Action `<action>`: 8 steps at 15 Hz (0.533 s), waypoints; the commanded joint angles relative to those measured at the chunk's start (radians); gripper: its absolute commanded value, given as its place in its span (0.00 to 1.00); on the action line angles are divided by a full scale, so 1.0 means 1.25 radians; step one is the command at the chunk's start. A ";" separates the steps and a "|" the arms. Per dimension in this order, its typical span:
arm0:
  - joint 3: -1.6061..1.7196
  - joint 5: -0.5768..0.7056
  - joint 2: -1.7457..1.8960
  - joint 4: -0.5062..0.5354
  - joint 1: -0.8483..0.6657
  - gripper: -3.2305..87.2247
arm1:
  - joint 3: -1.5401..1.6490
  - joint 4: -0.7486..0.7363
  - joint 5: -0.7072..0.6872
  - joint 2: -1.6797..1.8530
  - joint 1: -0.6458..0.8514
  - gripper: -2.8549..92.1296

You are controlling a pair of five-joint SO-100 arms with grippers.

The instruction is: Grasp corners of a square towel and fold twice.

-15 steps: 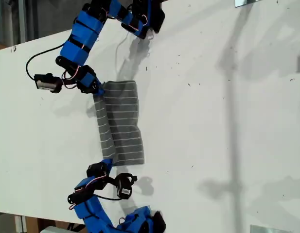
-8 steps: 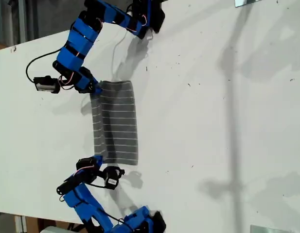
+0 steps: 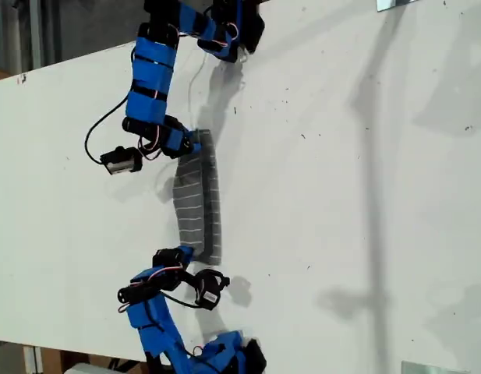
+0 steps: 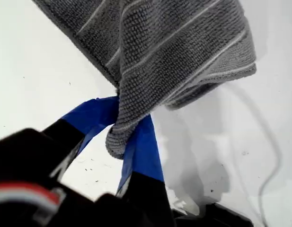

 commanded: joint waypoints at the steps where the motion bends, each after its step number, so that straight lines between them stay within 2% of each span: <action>1: 0.117 -0.002 0.115 -0.029 0.006 0.03 | 0.025 0.001 0.009 0.079 -0.015 0.03; 5: 0.314 -0.020 0.276 -0.079 0.005 0.03 | 0.093 -0.018 0.037 0.097 -0.045 0.03; 8: 0.360 -0.034 0.243 -0.147 0.018 0.03 | 0.102 -0.038 0.053 0.044 -0.061 0.03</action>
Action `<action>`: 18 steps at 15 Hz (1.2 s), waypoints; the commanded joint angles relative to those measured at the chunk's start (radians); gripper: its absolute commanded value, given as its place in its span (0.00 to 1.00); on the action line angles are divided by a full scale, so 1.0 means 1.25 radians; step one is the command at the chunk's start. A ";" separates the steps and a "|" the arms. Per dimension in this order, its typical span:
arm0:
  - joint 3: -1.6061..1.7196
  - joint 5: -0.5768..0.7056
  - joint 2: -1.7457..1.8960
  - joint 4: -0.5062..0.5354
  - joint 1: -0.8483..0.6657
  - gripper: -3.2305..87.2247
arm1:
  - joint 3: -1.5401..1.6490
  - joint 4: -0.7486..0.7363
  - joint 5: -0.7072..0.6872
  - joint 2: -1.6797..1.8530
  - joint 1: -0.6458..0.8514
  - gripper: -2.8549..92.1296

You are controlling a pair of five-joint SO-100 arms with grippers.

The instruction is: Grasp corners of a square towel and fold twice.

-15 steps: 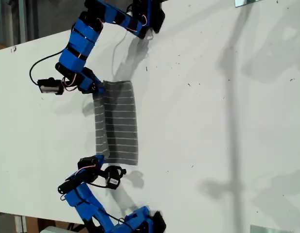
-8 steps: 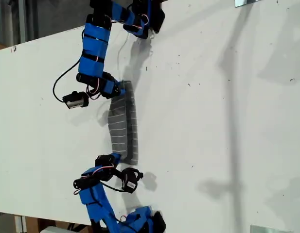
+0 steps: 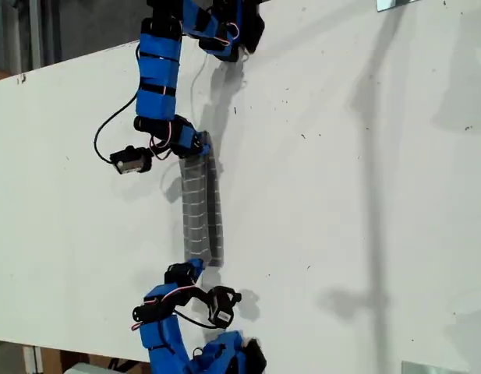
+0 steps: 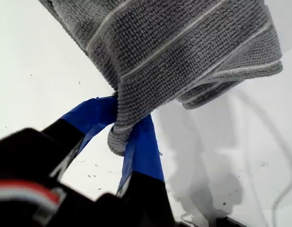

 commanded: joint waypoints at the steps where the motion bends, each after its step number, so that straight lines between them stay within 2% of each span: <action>1: 0.018 -0.021 -0.009 -0.040 0.017 0.03 | 0.005 -0.011 0.013 -0.015 -0.017 0.03; 6: 0.038 -0.045 -0.094 -0.118 0.040 0.03 | 0.006 -0.047 0.015 -0.085 -0.017 0.03; 7: 0.038 -0.052 -0.097 -0.118 0.039 0.04 | 0.005 -0.040 0.015 -0.088 -0.017 0.14; 8: 0.025 -0.042 -0.094 -0.108 0.039 0.11 | 0.002 -0.033 0.015 -0.082 -0.025 0.27; 9: -0.001 -0.032 -0.094 -0.081 0.044 0.23 | -0.001 -0.020 0.021 -0.069 -0.031 0.36; 10: -0.039 -0.027 -0.094 -0.042 0.052 0.30 | -0.007 0.000 0.021 -0.042 -0.032 0.39; 12: -0.130 -0.012 -0.093 0.027 0.069 0.30 | -0.017 0.028 0.020 0.027 -0.031 0.45; 15: -0.220 0.010 -0.087 0.115 0.060 0.29 | -0.025 0.077 0.005 0.080 0.001 0.46; 18: -0.216 0.038 -0.033 0.167 0.025 0.28 | -0.020 0.097 -0.025 0.106 0.053 0.46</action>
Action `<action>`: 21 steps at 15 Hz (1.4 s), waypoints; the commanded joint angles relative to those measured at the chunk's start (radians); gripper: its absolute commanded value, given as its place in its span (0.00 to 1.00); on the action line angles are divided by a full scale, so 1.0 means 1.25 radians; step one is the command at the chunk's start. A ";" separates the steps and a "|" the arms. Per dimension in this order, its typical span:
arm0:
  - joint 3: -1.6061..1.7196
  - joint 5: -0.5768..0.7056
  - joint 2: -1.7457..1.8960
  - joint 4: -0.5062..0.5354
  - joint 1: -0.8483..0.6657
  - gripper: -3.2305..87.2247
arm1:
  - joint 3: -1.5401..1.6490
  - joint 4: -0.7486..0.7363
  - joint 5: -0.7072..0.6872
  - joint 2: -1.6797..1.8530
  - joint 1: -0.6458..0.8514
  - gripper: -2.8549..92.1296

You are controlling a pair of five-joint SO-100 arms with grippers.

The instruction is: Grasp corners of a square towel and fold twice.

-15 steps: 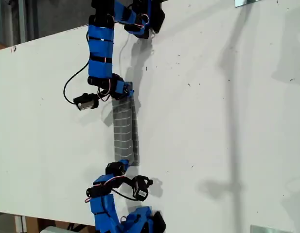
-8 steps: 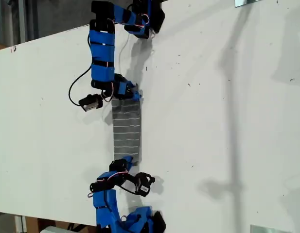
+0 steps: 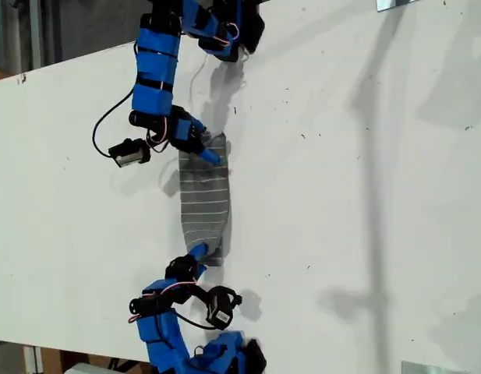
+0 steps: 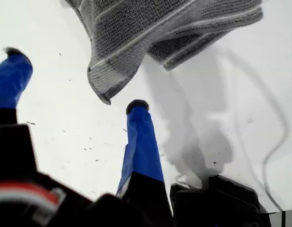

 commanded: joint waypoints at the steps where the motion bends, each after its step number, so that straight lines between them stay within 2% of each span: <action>1: -0.033 0.039 0.043 0.036 -0.026 0.28 | -0.026 -0.001 -0.022 0.053 0.032 0.46; 3: -0.043 0.055 0.033 0.081 -0.034 0.28 | -0.018 -0.020 -0.026 0.043 0.042 0.46; 4: 0.005 0.032 0.104 0.066 -0.053 0.28 | -0.016 -0.029 -0.026 0.032 0.045 0.46; 5: 0.097 0.023 0.191 -0.011 -0.065 0.28 | -0.009 -0.045 -0.026 0.016 0.055 0.46; 7: 0.200 0.013 0.205 -0.077 -0.070 0.28 | 0.012 -0.092 -0.042 -0.043 0.094 0.47; 10: 0.436 -0.044 0.314 -0.248 -0.075 0.27 | 0.009 -0.156 -0.071 -0.198 0.171 0.48; 12: 0.560 -0.061 0.406 -0.304 -0.092 0.27 | 0.025 -0.182 -0.088 -0.258 0.231 0.48; 13: 0.612 -0.064 0.443 -0.329 -0.107 0.27 | 0.031 -0.190 -0.099 -0.271 0.253 0.41; 14: 0.659 -0.065 0.465 -0.353 -0.125 0.27 | 0.043 -0.198 -0.102 -0.279 0.266 0.23; 16: 0.730 -0.056 0.463 -0.411 -0.163 0.27 | 0.103 -0.217 -0.102 -0.271 0.295 0.03; 18: 0.776 -0.053 0.459 -0.458 -0.180 0.26 | 0.234 -0.259 -0.085 -0.183 0.336 0.03; 21: 0.782 -0.060 0.458 -0.474 -0.182 0.26 | 0.431 -0.285 -0.026 0.048 0.361 0.03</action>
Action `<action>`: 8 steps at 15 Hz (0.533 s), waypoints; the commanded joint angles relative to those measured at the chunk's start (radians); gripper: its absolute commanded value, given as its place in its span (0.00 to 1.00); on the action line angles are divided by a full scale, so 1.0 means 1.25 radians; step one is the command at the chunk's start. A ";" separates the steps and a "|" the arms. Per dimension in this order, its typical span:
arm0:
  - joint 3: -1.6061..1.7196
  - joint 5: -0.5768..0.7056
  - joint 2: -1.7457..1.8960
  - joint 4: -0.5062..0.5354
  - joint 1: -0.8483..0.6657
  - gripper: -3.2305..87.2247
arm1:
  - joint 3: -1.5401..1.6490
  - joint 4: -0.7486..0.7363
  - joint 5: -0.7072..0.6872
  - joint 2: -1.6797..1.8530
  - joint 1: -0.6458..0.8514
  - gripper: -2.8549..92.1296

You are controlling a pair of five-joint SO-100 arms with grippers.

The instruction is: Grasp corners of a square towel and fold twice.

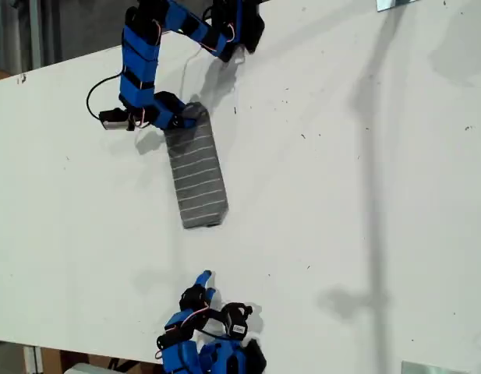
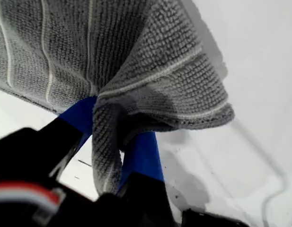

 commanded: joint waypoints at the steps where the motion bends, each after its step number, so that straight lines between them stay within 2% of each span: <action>1: 0.000 -0.012 0.009 -0.016 -0.015 0.26 | 0.101 0.011 0.060 0.167 -0.016 0.03; 4: 0.006 -0.017 0.006 -0.022 -0.017 0.26 | 0.081 0.110 0.151 0.361 -0.135 0.03; 8: 0.012 -0.028 0.007 -0.021 -0.018 0.26 | -0.166 0.252 0.157 0.399 -0.252 0.03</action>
